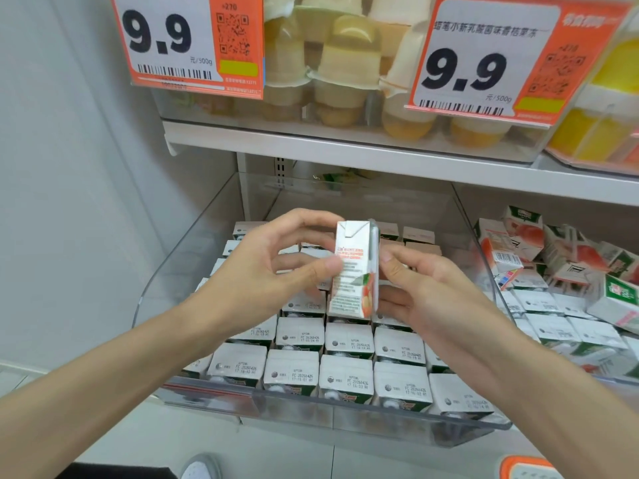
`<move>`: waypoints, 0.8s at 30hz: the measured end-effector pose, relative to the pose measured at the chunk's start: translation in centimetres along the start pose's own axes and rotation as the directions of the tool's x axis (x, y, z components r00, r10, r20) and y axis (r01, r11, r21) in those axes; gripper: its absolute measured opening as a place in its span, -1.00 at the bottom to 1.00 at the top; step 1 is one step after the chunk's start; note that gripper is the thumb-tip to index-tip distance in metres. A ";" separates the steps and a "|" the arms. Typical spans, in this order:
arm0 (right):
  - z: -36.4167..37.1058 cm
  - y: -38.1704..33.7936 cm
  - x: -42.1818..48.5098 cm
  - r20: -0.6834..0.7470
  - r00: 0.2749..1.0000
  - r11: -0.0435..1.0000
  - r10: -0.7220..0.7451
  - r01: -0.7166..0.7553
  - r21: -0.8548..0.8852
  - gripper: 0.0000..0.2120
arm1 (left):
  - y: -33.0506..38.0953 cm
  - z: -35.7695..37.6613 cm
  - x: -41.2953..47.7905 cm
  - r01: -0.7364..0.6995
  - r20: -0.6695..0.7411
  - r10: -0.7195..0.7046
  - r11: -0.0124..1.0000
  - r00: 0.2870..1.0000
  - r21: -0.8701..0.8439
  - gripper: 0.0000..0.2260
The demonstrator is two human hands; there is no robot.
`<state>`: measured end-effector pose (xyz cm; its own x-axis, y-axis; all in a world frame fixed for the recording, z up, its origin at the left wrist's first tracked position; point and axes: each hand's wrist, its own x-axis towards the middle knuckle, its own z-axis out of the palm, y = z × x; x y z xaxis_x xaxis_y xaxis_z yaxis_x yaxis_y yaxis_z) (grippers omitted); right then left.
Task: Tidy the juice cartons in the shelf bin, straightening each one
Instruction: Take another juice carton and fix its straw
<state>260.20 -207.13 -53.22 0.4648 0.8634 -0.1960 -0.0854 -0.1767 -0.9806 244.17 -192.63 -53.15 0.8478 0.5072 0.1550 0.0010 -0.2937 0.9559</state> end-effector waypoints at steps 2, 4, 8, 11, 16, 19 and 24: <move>0.1 0.2 0.1 0.035 0.999 0.998 0.026 -0.028 0.051 -0.69 | 0.0 0.0 -0.1 0.003 0.009 -0.004 0.999 1.000 0.045 -0.61; 0.1 0.3 0.2 0.051 0.998 0.997 0.031 -0.035 0.067 -0.69 | 0.0 0.0 -0.1 0.005 0.012 -0.006 0.999 1.000 0.051 -0.59; -0.3 0.0 -0.1 0.085 0.994 0.998 -0.064 0.064 0.007 -0.68 | -0.2 -0.4 0.0 0.001 0.001 -0.001 0.999 1.000 0.046 -0.63; -0.6 0.0 -0.3 0.029 0.982 0.968 -0.184 0.187 -0.167 -0.73 | -0.3 -0.8 -0.1 -0.012 -0.018 0.013 0.997 1.000 0.075 -0.68; -0.1 0.0 -0.4 -0.038 0.921 0.874 -0.388 0.355 -0.331 -0.71 | -0.1 -0.7 -0.3 -0.017 -0.009 0.018 0.998 1.000 0.058 -0.60; 0.1 0.2 -0.3 -0.020 0.857 0.786 -0.515 0.463 -0.411 -0.66 | 0.1 -0.4 -0.2 0.019 0.015 -0.019 1.000 1.000 -0.018 -0.57; 0.2 0.6 -0.2 -0.003 0.806 0.723 -0.592 0.529 -0.444 -0.60 | -0.1 -0.2 0.0 0.056 0.038 -0.051 0.988 0.998 -0.142 -0.55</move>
<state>259.91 -207.35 -53.76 0.4278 0.7990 0.4225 0.5758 0.1194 -0.8088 244.09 -192.42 -53.15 0.8662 0.4902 0.0968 -0.0275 -0.1466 0.9888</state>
